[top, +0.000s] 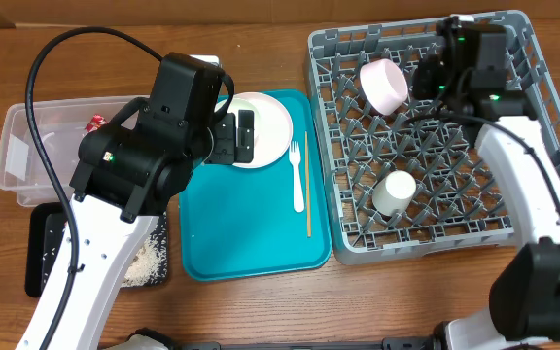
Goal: Sort waste into correct bins and load items into the dishwasher
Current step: 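Lower the pink bowl upside down into the rack and open the right gripper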
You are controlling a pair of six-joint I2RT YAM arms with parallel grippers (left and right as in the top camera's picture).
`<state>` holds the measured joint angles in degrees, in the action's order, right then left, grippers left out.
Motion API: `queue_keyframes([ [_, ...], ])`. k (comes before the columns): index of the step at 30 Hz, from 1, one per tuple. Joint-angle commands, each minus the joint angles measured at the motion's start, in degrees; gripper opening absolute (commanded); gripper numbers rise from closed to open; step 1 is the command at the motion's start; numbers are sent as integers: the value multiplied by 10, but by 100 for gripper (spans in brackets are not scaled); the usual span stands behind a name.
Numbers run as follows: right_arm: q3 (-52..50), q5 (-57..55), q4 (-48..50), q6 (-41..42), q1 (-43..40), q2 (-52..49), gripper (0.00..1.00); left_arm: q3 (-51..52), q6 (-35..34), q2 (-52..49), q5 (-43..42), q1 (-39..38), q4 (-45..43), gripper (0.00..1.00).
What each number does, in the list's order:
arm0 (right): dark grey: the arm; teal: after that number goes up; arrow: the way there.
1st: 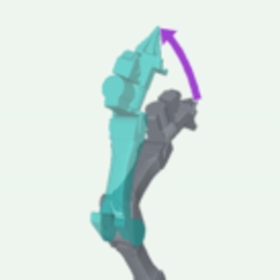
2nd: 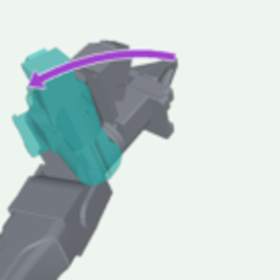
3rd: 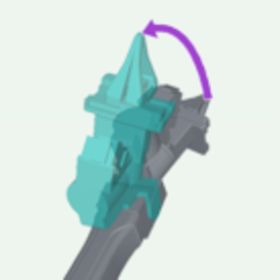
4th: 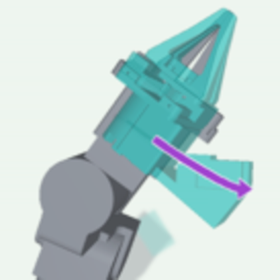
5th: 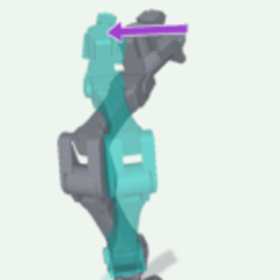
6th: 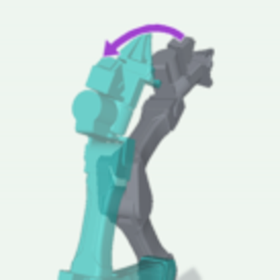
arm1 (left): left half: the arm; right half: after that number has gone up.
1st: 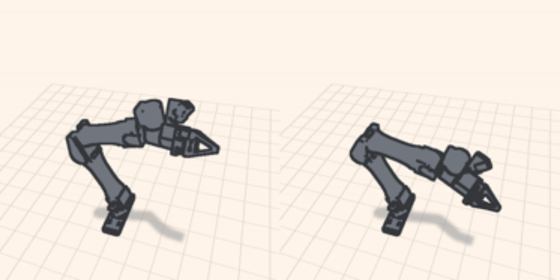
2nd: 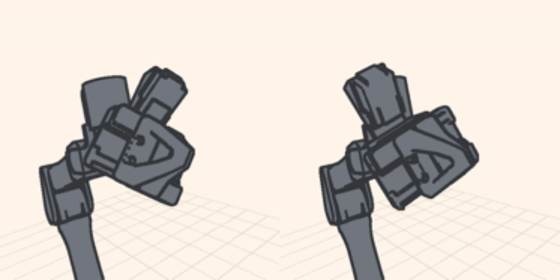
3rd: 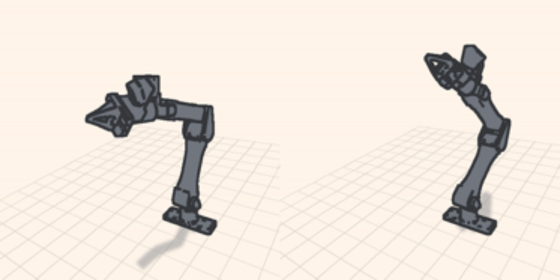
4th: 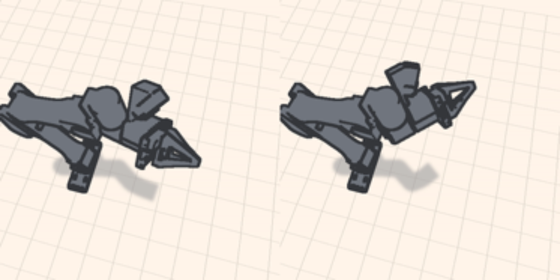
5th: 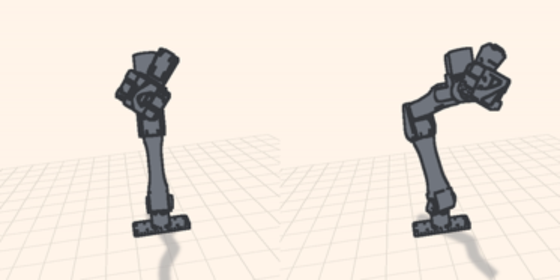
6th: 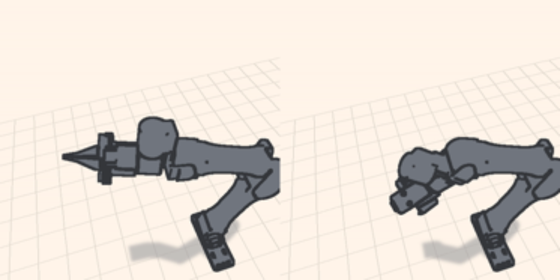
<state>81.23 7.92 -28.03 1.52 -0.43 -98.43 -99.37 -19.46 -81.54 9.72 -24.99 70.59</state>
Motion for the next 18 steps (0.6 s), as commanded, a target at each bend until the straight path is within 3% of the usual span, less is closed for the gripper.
queue_keyframes([
  [1,3,132,0,30,-17,-33,4,-9,7,-1,10,3,-1,100],
  [18,2,95,44,32,-5,-101,4,-9,6,-1,10,3,-1,100],
])
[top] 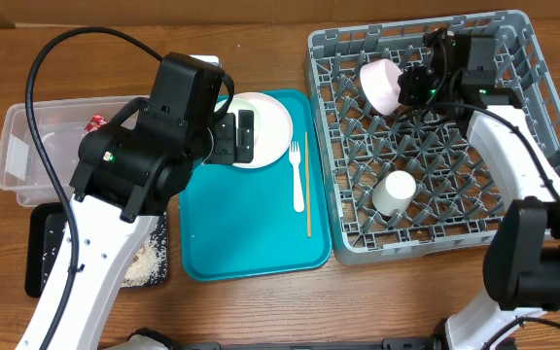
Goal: Sort waste into correct bins and load items into the dishwasher
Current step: 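Lower the pink bowl upside down into the rack and open the right gripper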
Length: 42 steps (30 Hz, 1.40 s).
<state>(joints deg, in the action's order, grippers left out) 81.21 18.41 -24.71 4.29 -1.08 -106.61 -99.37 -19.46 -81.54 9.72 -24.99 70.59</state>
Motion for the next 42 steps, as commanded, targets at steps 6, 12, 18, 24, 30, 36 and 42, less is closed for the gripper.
queue_keyframes([
  [6,3,-9,24,5,1,-45,9,-9,6,-1,10,3,-1,100],
  [12,3,-7,17,5,9,-54,9,-9,7,-1,10,3,-1,100],
  [18,3,11,17,2,17,-54,9,-9,6,-1,10,3,-1,100],
  [24,30,12,-7,3,9,-21,9,-9,6,-1,10,3,-1,100],
  [30,81,12,-129,5,6,61,10,-9,7,-1,10,3,-1,100],
  [36,82,77,-266,5,7,118,35,-9,7,-1,10,3,-1,100],
  [42,81,103,-362,5,6,117,92,-9,6,-1,10,3,-1,100],
])
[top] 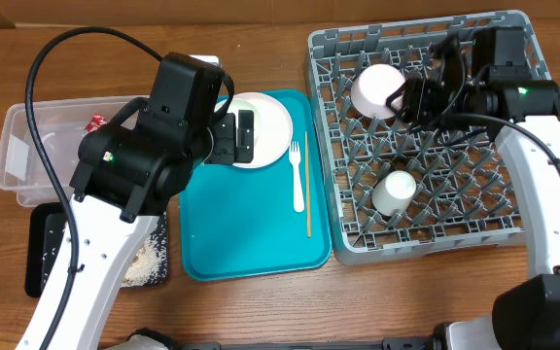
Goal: Sort waste into correct bins and load items into the dishwasher
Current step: 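Lower the pink bowl upside down into the rack and open the right gripper, then move the left gripper over the white bowl on the pink plate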
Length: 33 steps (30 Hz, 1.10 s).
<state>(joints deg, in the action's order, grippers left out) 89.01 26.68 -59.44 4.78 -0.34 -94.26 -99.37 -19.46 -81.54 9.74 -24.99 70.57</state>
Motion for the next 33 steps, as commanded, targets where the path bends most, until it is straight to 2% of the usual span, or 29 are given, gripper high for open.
queue_keyframes([
  [1,3,16,-22,0,-1,-7,100,-9,7,-1,9,3,-1,100],
  [25,3,13,-32,0,-1,-7,100,-9,6,-1,14,3,-6,100],
  [33,3,13,-32,0,-1,-7,100,-9,1,-3,14,3,-83,100],
])
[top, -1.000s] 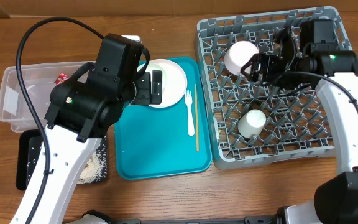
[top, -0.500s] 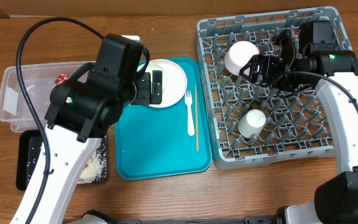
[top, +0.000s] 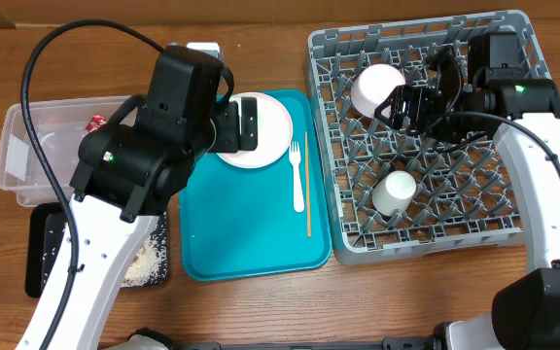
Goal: Sort waste into correct bins and load items into the dishwasher
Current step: 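Move the left gripper over the white bowl on the pink plate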
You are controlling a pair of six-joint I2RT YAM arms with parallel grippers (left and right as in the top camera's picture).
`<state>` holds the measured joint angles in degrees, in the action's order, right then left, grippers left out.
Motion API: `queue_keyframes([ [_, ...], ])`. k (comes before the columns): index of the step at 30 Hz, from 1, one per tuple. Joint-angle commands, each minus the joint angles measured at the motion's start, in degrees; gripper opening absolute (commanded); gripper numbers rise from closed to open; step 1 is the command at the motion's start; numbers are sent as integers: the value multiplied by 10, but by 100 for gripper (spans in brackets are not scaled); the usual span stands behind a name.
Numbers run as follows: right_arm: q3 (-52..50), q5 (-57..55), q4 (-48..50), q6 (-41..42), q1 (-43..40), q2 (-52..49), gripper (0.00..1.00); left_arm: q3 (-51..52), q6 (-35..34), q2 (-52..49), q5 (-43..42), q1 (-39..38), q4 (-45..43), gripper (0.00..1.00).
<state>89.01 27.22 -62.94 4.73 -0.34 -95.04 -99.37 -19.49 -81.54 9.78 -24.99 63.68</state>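
Observation:
A grey dish rack (top: 538, 209) fills the right side. In its far left part a pink bowl (top: 375, 87) rests showing a pale round face. My right gripper (top: 408, 107) is just to the bowl's right, over the rack, fingers spread and holding nothing. A white cup (top: 394, 192) stands lower in the rack. On the teal tray (top: 251, 243) lie a white plate (top: 268, 131), a white fork (top: 297, 175) and a wooden stick (top: 307, 185). My left gripper (top: 234, 124) hovers over the plate's left edge, its fingers apart.
A clear plastic bin (top: 27, 146) with a red scrap (top: 95, 123) stands at the far left. In front of it is a black tray (top: 42, 248) with pale crumbs (top: 149, 262) beside it. My left arm hides part of both.
My left gripper has shifted a little toward the far side over the plate's left edge; the plate has stayed put. The right gripper has edged slightly nearer, still beside the bowl.
The right gripper first held the pink bowl tilted over the rack's far left, then lower and closer to the rack. A second ago the bowl sat in the rack with the gripper beside it. The left arm stayed still until its small shift now.

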Motion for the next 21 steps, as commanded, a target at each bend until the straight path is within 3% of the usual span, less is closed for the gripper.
queue_keyframes([
  [1,3,7,3,0,-1,1,100,-8,2,-7,13,3,-28,99],
  [13,3,7,3,0,-1,1,100,-6,-5,-174,42,6,-72,100],
  [21,3,7,3,0,-1,1,100,-6,-46,-287,30,43,-74,100],
])
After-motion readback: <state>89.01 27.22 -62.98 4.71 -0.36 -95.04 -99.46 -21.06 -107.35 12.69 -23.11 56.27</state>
